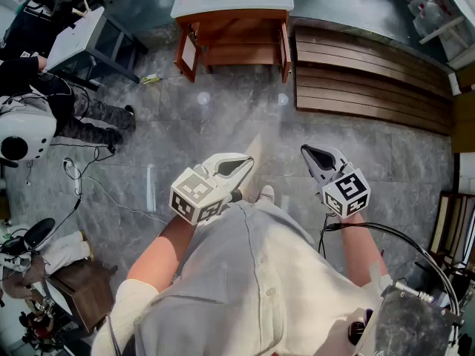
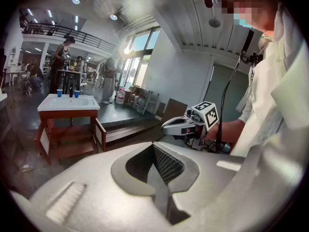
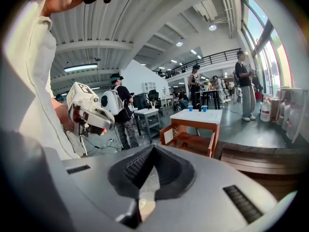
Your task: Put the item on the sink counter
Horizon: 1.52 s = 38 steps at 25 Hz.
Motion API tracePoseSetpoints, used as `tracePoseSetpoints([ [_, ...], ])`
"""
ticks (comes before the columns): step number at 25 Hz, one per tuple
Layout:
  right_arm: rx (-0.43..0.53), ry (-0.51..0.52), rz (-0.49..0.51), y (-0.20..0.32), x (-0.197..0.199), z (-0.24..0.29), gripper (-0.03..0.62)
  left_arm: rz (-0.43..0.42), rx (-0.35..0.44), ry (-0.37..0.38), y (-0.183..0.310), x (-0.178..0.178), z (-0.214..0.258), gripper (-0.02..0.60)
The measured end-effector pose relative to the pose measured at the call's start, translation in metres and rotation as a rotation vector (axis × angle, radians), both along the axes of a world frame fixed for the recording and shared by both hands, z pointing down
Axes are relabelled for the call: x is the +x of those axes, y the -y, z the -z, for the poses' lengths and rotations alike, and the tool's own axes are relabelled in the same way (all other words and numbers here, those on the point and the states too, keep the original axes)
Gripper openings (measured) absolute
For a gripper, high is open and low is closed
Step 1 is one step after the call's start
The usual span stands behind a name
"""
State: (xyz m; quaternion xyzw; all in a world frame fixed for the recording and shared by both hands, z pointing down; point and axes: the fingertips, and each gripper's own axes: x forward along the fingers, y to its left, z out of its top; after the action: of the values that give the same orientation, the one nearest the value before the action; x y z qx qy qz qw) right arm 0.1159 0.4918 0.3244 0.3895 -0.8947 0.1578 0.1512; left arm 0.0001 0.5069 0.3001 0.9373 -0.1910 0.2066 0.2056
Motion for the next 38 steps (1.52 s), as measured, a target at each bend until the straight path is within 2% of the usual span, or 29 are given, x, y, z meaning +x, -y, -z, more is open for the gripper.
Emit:
tracePoseSetpoints([
  [5, 0.04, -0.074, 0.09, 0.02, -0.015, -0.001, 0.005, -0.001, 0.01, -0.008, 0.013, -0.005, -0.004, 0.005],
  [9, 0.058, -0.094, 0.112, 0.045, -0.028, 0.004, 0.005, 0.012, -0.003, -0.027, 0.036, -0.013, -0.011, 0.005],
  [15, 0.0, -0.062, 0.019, 0.094, -0.048, 0.002, 0.005, -0.014, -0.025, -0.055, 0.09, -0.026, -0.019, 0.005],
  [20, 0.034, -0.091, -0.005, 0.151, -0.074, 0.008, 0.011, -0.018, -0.006, -0.066, 0.156, -0.045, -0.018, 0.006],
  [21, 0.042, -0.101, -0.011, 0.164, -0.077, 0.009, 0.036, -0.019, 0.008, -0.068, 0.17, -0.049, -0.015, 0.006],
  [22, 0.046, -0.105, -0.021, 0.177, -0.079, 0.009, 0.087, -0.02, 0.022, -0.069, 0.184, -0.051, -0.01, 0.006],
  [26, 0.044, -0.07, -0.059, 0.227, -0.09, 0.009, 0.097, -0.041, 0.017, -0.049, 0.229, -0.069, -0.027, 0.006],
  [29, 0.039, -0.064, -0.047, 0.251, -0.088, 0.01, 0.097, -0.004, -0.009, -0.056, 0.255, -0.069, -0.035, 0.006],
  [33, 0.022, -0.05, -0.019, 0.298, -0.066, 0.004, 0.096, 0.057, -0.056, -0.074, 0.303, -0.05, -0.043, 0.006],
  [38, 0.027, -0.049, 0.084, 0.359, -0.04, 0.009, 0.095, 0.152, -0.032, -0.04, 0.369, -0.017, -0.034, 0.006],
])
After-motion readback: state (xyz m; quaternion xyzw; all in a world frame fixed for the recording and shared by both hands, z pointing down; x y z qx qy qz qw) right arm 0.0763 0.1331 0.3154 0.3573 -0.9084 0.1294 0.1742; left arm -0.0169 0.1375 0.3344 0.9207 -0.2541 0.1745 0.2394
